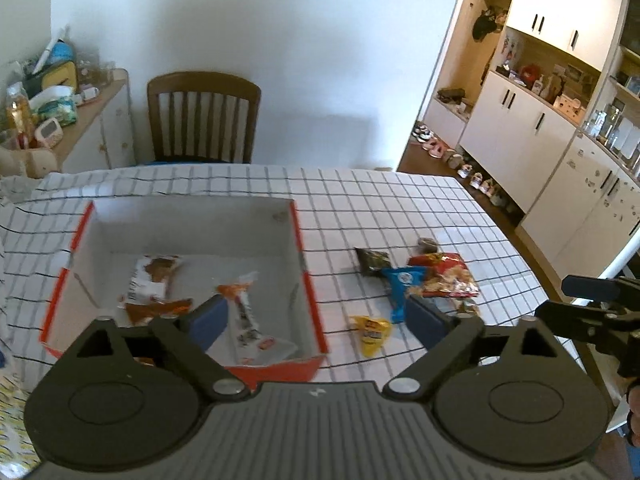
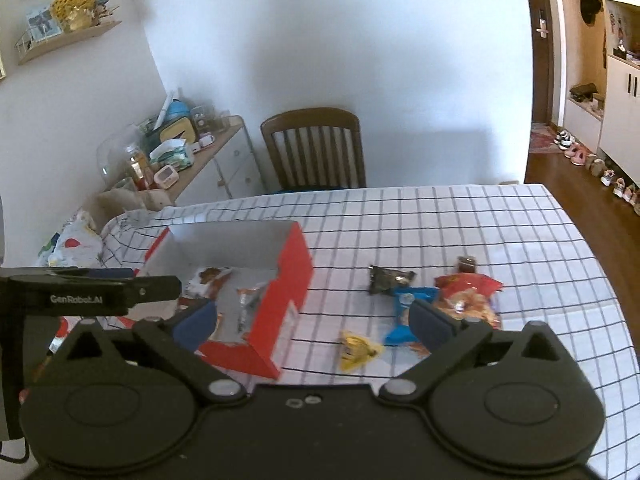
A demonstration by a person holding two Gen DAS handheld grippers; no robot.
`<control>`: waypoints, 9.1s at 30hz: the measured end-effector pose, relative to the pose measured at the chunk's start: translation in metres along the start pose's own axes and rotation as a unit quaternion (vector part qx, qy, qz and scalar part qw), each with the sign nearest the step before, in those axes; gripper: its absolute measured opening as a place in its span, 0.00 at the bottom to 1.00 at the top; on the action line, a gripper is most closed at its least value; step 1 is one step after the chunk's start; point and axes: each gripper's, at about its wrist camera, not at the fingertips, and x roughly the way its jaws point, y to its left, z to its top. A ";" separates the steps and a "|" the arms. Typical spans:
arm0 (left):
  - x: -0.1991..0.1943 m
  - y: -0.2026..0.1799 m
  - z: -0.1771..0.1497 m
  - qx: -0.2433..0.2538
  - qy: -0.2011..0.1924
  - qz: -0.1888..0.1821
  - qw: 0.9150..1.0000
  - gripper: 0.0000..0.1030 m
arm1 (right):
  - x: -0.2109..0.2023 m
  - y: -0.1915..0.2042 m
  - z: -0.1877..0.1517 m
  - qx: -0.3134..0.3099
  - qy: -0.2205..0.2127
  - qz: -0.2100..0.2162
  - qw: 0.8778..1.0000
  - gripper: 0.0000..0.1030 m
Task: Organize snacks
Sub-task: 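Withdraw both open tools up out of the red box, then grasp the yellow M&M's bag with left tool while right tool grasps the green bread packet, then carry the M&M's bag and bread packet over the red box with both tools, then lower into the box and open both tools releasing both snacks, then move both open tools out of the box back toward the snack pile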
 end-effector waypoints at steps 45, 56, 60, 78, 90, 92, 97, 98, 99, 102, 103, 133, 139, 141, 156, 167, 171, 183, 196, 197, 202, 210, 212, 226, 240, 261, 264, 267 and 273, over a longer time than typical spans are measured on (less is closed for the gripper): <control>0.215 -0.093 -0.050 -0.054 0.121 0.102 0.986 0.97 | 0.126 -0.181 -0.065 -0.015 0.111 -0.030 0.993 0.71; 0.225 -0.074 -0.049 -0.092 0.135 0.107 0.981 0.65 | 0.150 -0.184 -0.061 -0.011 0.113 -0.037 0.993 0.57; 0.224 -0.074 -0.049 -0.092 0.131 0.098 0.982 0.45 | 0.156 -0.185 -0.061 -0.014 0.120 -0.053 0.991 0.50; 0.193 -0.079 -0.061 -0.094 0.142 0.076 0.983 0.33 | 0.124 -0.167 -0.069 -0.013 0.118 -0.048 0.992 0.33; 0.147 -0.081 -0.074 -0.089 0.134 0.045 0.986 0.32 | 0.076 -0.136 -0.071 -0.007 0.109 -0.014 0.994 0.33; 0.136 -0.081 -0.074 -0.086 0.129 0.040 0.987 0.32 | 0.070 -0.129 -0.071 -0.007 0.107 -0.010 0.994 0.33; 0.112 -0.076 -0.073 -0.088 0.119 0.032 0.988 0.32 | 0.055 -0.111 -0.068 -0.010 0.102 0.003 0.995 0.33; 0.107 -0.074 -0.072 -0.089 0.117 0.031 0.989 0.32 | 0.053 -0.107 -0.066 -0.010 0.101 0.005 0.995 0.33; 0.103 -0.072 -0.071 -0.092 0.116 0.030 0.989 0.32 | 0.051 -0.103 -0.065 -0.010 0.099 0.008 0.995 0.33; 0.090 -0.064 -0.066 -0.099 0.112 0.024 0.988 0.32 | 0.044 -0.090 -0.060 -0.013 0.092 0.012 0.996 0.33; 0.087 -0.061 -0.065 -0.101 0.111 0.021 0.988 0.32 | 0.042 -0.086 -0.058 -0.013 0.090 0.013 0.996 0.33; 0.001 0.075 0.010 -0.095 0.018 0.055 0.994 0.32 | 0.076 0.075 0.003 -0.070 0.032 0.070 0.995 0.33; 0.010 0.107 0.023 -0.097 0.018 0.077 0.992 0.32 | 0.101 0.104 0.008 -0.078 0.039 0.066 0.994 0.33; 0.016 0.115 0.027 -0.094 0.018 0.084 0.992 0.32 | 0.113 0.110 0.009 -0.080 0.043 0.061 0.994 0.33; 0.100 0.170 0.043 -0.102 0.074 0.128 0.984 0.32 | 0.197 0.145 0.005 -0.101 0.105 0.033 0.989 0.33; 0.143 0.186 0.037 -0.086 0.105 0.159 0.978 0.33 | 0.233 0.162 -0.013 -0.129 0.155 0.030 0.979 0.33; 0.153 0.187 0.035 -0.080 0.116 0.160 0.977 0.33 | 0.240 0.165 -0.018 -0.135 0.168 0.032 0.976 0.33; 0.160 0.192 0.029 -0.088 0.136 0.162 0.973 0.33 | 0.251 0.165 -0.019 -0.125 0.189 0.025 0.974 0.36; 0.139 0.182 0.026 -0.103 0.125 0.149 0.975 0.65 | 0.231 0.158 -0.015 -0.107 0.164 0.027 0.980 0.49; 0.136 0.180 0.027 -0.101 0.121 0.149 0.976 0.65 | 0.229 0.158 -0.014 -0.106 0.162 0.027 0.981 0.52; 0.121 0.172 0.027 -0.099 0.111 0.139 0.979 0.66 | 0.215 0.156 -0.012 -0.107 0.145 0.027 0.983 0.62; 0.087 0.153 0.024 -0.078 0.075 0.132 0.985 0.74 | 0.189 0.148 -0.006 -0.086 0.120 0.026 0.989 0.79; 0.079 0.148 0.024 -0.074 0.066 0.128 0.987 0.74 | 0.181 0.146 -0.004 -0.083 0.108 0.026 0.990 0.83; 0.029 0.111 0.020 -0.035 0.019 0.095 0.995 0.74 | 0.122 0.125 0.002 -0.053 0.053 0.020 0.997 0.98; 0.008 0.052 0.009 -0.006 0.001 0.055 0.998 0.88 | 0.052 0.057 0.005 -0.002 0.015 -0.022 1.000 0.99; 0.090 -0.082 0.010 -0.018 0.040 0.020 0.999 0.88 | 0.037 -0.099 0.025 0.048 0.024 -0.114 0.992 0.99; 0.109 -0.095 0.007 -0.011 0.051 0.032 0.998 0.88 | 0.045 -0.117 0.028 0.049 0.034 -0.114 0.992 0.99; 0.128 -0.104 0.004 -0.010 0.068 0.040 0.997 0.88 | 0.057 -0.132 0.029 0.052 0.044 -0.112 0.991 0.99; 0.165 -0.117 -0.001 -0.011 0.104 0.058 0.993 0.88 | 0.084 -0.155 0.030 0.063 0.064 -0.111 0.990 0.98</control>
